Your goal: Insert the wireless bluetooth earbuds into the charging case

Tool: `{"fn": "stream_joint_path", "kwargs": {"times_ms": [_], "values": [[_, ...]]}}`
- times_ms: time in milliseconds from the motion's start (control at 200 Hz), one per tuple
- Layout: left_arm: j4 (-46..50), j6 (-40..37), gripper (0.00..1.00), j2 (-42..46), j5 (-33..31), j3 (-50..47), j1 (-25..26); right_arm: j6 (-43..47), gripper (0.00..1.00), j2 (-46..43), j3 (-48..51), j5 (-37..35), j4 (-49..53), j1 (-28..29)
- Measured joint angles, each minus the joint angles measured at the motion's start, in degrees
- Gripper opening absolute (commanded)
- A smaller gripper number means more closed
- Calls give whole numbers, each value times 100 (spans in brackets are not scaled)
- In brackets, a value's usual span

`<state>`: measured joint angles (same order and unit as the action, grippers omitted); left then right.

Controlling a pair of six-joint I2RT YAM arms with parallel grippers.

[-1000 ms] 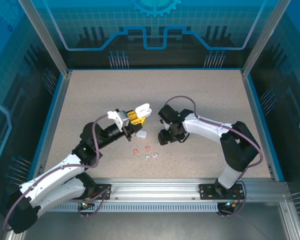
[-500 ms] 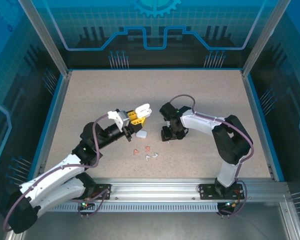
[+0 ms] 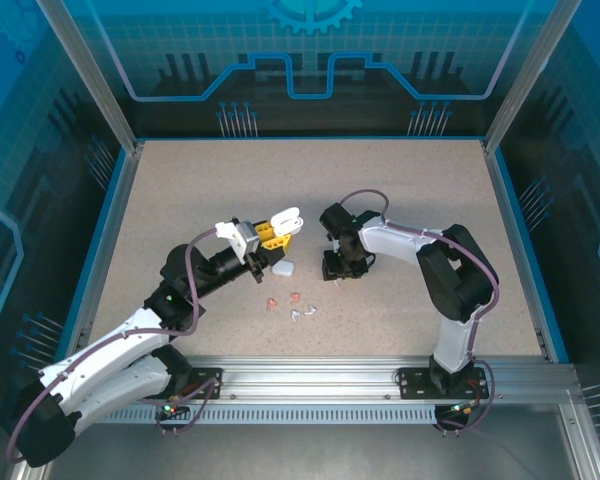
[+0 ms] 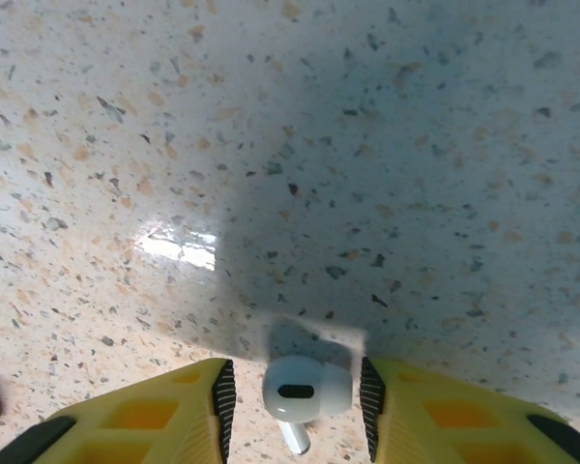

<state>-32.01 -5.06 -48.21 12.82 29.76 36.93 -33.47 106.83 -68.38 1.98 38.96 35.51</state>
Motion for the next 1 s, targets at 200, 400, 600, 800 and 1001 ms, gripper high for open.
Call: {"fn": "stream_joint_path", "kwargs": {"times_ms": [200, 400, 600, 800, 1001], "values": [[11, 0, 0, 0, 0, -4, 0, 2, 38, 107, -87, 20, 50, 0], [31, 0, 0, 0, 0, -4, 0, 7, 33, 153, -140, -4, 131, 0], [122, -2, 0, 13, 0, -4, 0, 4, 29, 155, -140, -26, 146, 0], [181, -2, 0, 81, -2, -37, 0, 4, 28, 96, -87, -4, 76, 0], [216, 0, 0, 92, -17, -103, 0, 2, 28, -284, 15, 59, -63, 17]]}}
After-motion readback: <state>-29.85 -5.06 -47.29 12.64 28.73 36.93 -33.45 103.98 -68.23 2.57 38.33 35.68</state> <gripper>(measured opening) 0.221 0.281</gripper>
